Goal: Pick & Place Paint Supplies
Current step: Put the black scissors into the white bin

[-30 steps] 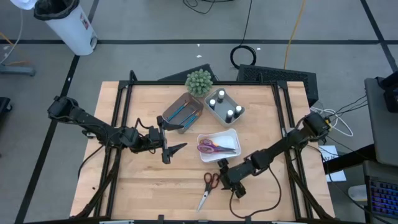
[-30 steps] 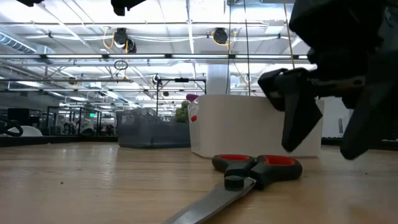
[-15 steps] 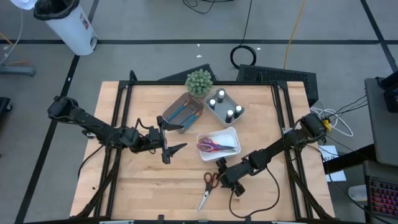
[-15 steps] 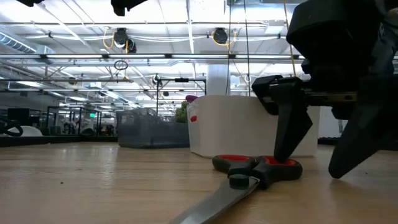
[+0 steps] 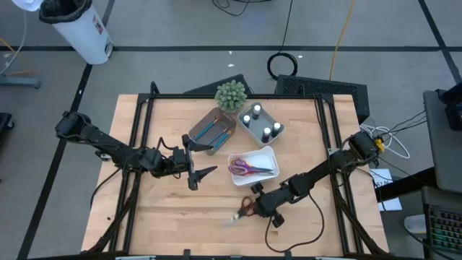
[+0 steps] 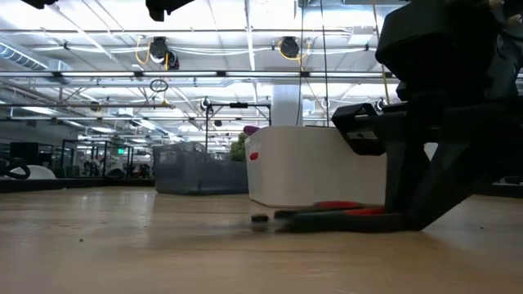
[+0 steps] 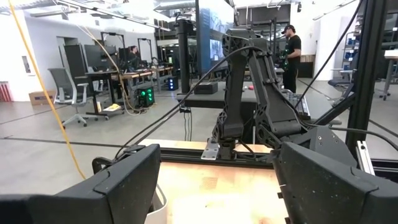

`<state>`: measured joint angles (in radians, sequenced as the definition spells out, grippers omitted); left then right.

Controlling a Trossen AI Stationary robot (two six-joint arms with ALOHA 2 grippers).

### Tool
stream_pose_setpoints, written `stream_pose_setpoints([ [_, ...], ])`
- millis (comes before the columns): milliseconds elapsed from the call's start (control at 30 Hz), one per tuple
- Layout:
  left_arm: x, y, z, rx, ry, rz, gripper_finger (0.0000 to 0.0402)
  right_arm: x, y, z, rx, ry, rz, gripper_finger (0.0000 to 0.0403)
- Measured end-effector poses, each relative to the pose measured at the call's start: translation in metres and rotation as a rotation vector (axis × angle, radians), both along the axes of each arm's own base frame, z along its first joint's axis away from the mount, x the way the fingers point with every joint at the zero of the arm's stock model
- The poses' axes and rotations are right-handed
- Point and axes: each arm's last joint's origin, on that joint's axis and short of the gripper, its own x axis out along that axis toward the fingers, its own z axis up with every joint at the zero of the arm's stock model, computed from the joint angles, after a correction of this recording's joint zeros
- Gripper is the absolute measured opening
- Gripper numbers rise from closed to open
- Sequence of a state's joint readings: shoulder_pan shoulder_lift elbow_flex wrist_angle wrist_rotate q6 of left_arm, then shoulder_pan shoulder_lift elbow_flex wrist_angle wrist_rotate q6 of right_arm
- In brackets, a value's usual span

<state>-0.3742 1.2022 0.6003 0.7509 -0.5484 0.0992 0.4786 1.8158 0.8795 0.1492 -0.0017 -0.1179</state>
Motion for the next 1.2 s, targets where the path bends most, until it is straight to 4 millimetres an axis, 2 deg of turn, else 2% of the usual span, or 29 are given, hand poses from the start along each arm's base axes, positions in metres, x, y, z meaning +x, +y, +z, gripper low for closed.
stream_pose_setpoints([
  [233,0.000,0.000,-0.001,0.000,0.008,0.000,0.0340,-0.001,0.001,-0.001,0.033,0.022,0.027,0.0015],
  [533,0.000,0.000,-0.002,0.003,0.016,0.000,0.0340,-0.001,0.002,0.000,0.054,0.023,0.015,0.0012],
  [767,0.000,0.000,-0.002,0.003,0.016,0.000,0.0340,0.000,0.003,0.021,0.112,-0.071,0.022,0.0011],
  [967,0.000,0.000,-0.002,0.003,0.020,0.000,0.0340,0.001,0.002,0.043,0.216,-0.126,-0.051,0.0010],
  [1200,0.000,0.000,-0.002,-0.006,0.019,-0.001,0.0340,-0.003,-0.011,0.078,0.288,-0.194,-0.117,0.0011],
])
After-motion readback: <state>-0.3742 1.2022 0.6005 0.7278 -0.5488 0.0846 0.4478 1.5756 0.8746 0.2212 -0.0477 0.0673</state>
